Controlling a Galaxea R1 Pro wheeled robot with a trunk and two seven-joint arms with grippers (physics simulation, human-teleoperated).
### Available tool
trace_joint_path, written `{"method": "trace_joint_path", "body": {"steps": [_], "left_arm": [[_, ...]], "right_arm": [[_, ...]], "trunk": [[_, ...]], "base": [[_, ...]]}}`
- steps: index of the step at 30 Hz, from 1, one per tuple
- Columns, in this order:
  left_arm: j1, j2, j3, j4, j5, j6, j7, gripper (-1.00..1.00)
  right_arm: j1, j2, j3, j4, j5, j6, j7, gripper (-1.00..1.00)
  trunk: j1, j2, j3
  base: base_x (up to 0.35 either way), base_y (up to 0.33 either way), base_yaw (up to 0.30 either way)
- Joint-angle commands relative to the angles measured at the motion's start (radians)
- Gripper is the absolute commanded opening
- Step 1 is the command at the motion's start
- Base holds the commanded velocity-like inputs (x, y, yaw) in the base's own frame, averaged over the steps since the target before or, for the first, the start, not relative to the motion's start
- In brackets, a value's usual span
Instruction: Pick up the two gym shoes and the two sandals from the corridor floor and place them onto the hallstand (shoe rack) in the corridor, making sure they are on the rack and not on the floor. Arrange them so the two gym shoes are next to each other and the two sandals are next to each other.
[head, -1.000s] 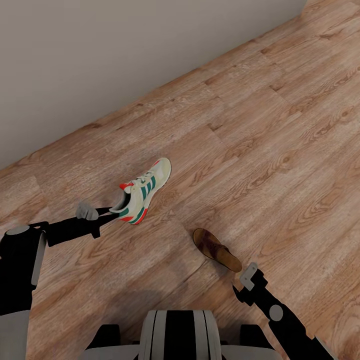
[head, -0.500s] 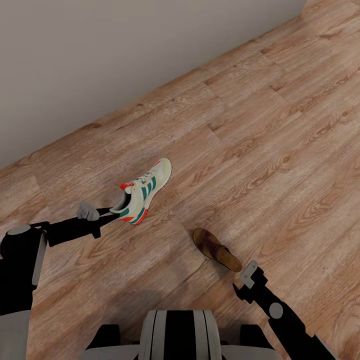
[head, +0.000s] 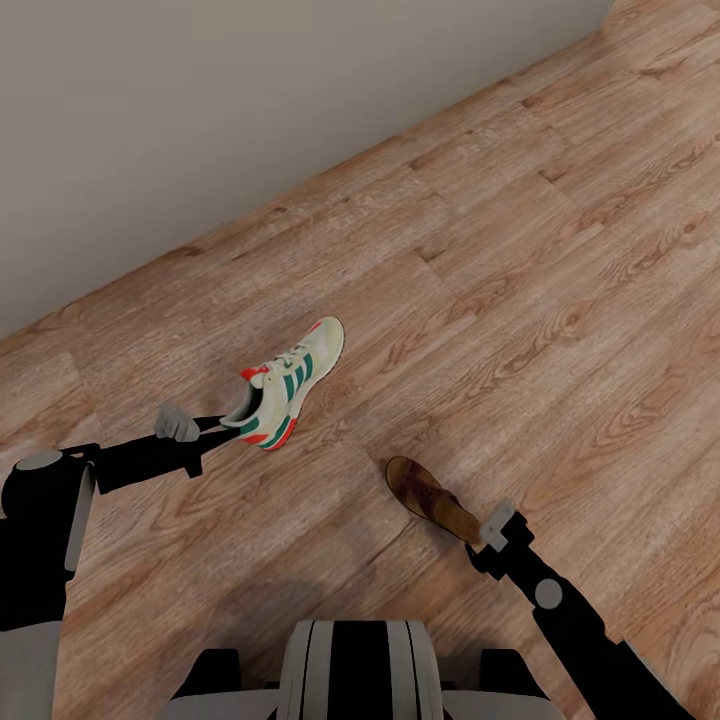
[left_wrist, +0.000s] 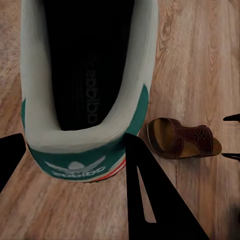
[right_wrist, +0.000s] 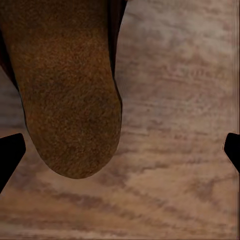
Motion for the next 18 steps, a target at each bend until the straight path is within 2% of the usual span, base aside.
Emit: {"method": "trace_joint_path", "body": {"steps": [1, 8, 18], "left_arm": [[-0.001, 0.0, 0.001, -0.001, -0.006, 0.01, -0.008, -1.0], [-0.001, 0.0, 0.0, -0.001, -0.006, 0.009, -0.008, -1.0], [-0.001, -0.001, 0.0, 0.0, -0.006, 0.009, -0.008, -1.0]], "right_arm": [[-0.002, -0.001, 0.001, -0.002, 0.01, 0.006, 0.004, 1.0], [-0.028, 0.001, 0.001, -0.002, 0.01, 0.006, 0.004, 1.0], [-0.032, 0.01, 0.002, 0.001, 0.01, 0.006, 0.005, 1.0]], "trunk": [[0.0, 0.0, -0.001], [0.0, 0.0, -0.001], [0.0, 0.0, -0.001]], "base": [[0.0, 0.0, 0.0], [0.0, 0.0, 0.0], [0.0, 0.0, 0.0]]}}
